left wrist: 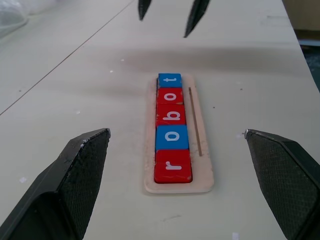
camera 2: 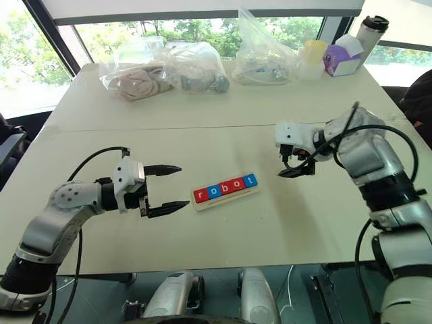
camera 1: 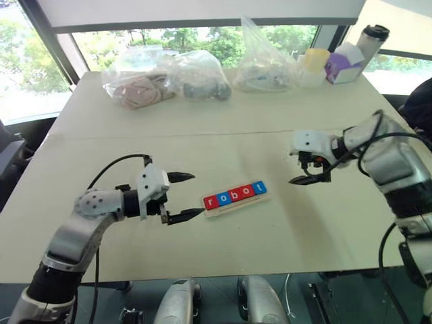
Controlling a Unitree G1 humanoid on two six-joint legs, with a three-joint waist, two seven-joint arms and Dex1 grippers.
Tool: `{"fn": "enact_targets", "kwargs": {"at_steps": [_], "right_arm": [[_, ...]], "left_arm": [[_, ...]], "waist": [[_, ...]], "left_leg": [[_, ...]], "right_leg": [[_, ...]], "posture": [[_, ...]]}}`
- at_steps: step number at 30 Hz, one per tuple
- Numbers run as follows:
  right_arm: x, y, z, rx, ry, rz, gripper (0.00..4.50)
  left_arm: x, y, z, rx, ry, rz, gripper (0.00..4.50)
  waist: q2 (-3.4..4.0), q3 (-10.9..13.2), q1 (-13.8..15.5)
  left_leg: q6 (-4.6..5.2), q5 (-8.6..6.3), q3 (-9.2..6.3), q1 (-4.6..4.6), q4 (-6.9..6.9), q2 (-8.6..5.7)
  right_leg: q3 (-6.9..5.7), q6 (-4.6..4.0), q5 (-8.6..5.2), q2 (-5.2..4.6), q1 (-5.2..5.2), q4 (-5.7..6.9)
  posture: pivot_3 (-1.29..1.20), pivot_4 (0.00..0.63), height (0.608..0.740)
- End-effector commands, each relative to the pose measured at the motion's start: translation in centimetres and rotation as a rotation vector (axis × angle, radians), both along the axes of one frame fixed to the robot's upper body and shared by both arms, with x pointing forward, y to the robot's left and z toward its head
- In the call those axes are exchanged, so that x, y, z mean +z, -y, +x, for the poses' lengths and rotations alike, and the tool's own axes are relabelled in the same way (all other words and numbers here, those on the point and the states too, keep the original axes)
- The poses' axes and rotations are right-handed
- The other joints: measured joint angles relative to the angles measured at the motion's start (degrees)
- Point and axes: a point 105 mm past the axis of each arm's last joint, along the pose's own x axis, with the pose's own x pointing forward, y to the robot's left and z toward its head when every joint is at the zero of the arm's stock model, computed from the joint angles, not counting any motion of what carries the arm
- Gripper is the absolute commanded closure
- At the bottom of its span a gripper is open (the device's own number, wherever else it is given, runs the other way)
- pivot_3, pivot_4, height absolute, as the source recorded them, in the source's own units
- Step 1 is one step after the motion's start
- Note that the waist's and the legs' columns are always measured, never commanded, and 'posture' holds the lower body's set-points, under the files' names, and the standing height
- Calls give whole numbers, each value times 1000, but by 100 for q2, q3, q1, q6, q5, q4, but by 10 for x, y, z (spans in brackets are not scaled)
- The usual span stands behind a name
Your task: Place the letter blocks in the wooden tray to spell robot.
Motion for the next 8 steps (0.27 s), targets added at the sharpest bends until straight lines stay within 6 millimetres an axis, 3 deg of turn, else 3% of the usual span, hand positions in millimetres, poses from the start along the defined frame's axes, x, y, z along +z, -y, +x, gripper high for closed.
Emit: {"fn": "enact_targets", "kwargs": {"at_steps": [1,8], "right_arm": [[20,-8,-20,-15,3,91,73],[12,-15,-59,-96,-97,197,73]], "left_arm": [[12,-9,-2,16,24,-2,0],[16,-19,-7,40,-19,-5,0]], "waist": [[0,0,-1],[-2,-1,5]], "left_leg": [[0,0,0,1,1,-1],[0,0,-1,1,2,-1]], "right_leg": [[1,0,0,-2,3,0],[1,-3,-2,-9,3,-4]], "posture": [[0,150,740],[0,150,740]]}}
